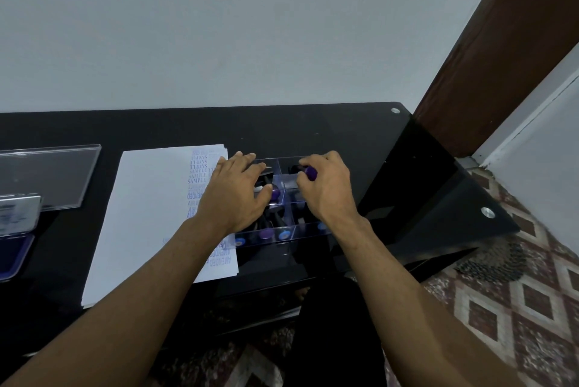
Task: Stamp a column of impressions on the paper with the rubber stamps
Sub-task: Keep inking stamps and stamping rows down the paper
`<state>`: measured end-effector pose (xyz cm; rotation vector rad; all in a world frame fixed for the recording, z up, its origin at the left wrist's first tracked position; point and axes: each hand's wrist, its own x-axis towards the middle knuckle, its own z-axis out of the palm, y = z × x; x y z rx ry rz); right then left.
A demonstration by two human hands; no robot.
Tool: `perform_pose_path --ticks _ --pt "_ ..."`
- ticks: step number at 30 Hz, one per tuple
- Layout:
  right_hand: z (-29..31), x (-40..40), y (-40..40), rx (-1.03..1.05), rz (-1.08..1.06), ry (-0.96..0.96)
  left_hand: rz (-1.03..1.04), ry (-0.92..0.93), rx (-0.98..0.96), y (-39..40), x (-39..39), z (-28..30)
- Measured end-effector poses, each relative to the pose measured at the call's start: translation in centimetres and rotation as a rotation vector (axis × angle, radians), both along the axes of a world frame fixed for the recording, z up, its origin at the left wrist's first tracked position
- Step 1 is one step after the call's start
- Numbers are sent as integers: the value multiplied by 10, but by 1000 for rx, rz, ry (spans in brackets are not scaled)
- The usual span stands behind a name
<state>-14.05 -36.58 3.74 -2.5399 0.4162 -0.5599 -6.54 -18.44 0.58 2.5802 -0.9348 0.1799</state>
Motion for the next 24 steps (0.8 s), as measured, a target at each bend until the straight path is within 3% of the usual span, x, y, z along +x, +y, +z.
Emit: perform_pose_path --ticks 10,14,24 --pt "2 -8 9 -12 -30 -65 9 33 -23 0 -1 4" --pt "8 -12 15 -12 -36 -90 12 68 -124 7 -5 9" --pt "28 -8 98 61 101 -185 173 14 -131 97 -24 16"
